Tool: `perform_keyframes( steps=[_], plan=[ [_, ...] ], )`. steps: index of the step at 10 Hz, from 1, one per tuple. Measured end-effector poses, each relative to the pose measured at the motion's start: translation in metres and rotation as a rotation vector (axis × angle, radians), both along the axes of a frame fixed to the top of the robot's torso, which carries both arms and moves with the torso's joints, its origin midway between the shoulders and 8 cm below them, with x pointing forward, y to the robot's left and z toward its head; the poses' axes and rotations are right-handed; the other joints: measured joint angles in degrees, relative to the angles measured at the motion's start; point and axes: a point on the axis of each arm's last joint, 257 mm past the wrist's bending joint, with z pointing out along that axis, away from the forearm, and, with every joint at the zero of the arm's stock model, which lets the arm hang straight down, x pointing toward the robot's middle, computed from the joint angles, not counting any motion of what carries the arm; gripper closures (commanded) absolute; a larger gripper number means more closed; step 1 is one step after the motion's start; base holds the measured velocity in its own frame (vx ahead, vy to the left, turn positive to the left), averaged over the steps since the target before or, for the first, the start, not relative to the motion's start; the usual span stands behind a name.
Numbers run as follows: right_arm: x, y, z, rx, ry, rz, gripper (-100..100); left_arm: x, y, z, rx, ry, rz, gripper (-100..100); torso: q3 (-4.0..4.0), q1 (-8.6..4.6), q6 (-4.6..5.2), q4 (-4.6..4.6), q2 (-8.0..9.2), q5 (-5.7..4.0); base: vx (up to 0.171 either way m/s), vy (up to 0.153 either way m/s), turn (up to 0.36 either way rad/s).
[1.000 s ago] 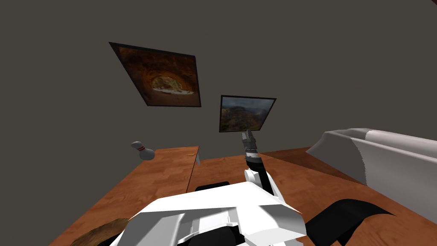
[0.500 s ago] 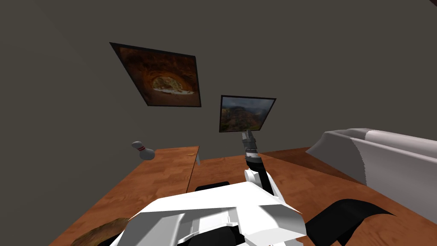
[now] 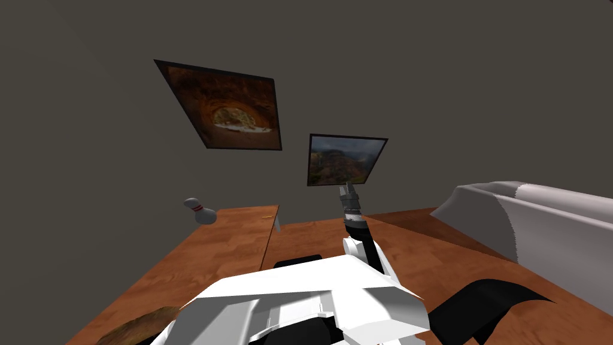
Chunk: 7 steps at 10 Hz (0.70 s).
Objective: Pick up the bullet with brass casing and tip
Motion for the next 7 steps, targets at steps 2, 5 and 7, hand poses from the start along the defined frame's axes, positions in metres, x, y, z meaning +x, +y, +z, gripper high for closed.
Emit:
perform_keyframes(
  steps=[2,5,7],
  plan=[
    [0.000,0.000,0.000,0.000,0.000,0.000,0,-0.005,0.010,0.006,0.001,0.000,-0.009,100,0.00,-0.06,-0.03,-0.01,0.01,-0.04,0.022,-0.050,0.029],
    [0.000,0.000,0.000,0.000,0.000,0.000,0,-0.009,0.021,0.011,-0.002,-0.002,-0.006,100,0.00,-0.02,-0.03,-0.01,0.02,-0.02,0.017,-0.037,0.014],
    [0.000,0.000,0.000,0.000,0.000,0.000,0,-0.011,0.023,0.013,-0.002,0.000,-0.016,0,0.02,0.06,-0.01,0.00,0.04,0.00,0.003,-0.006,0.001]
  ],
)
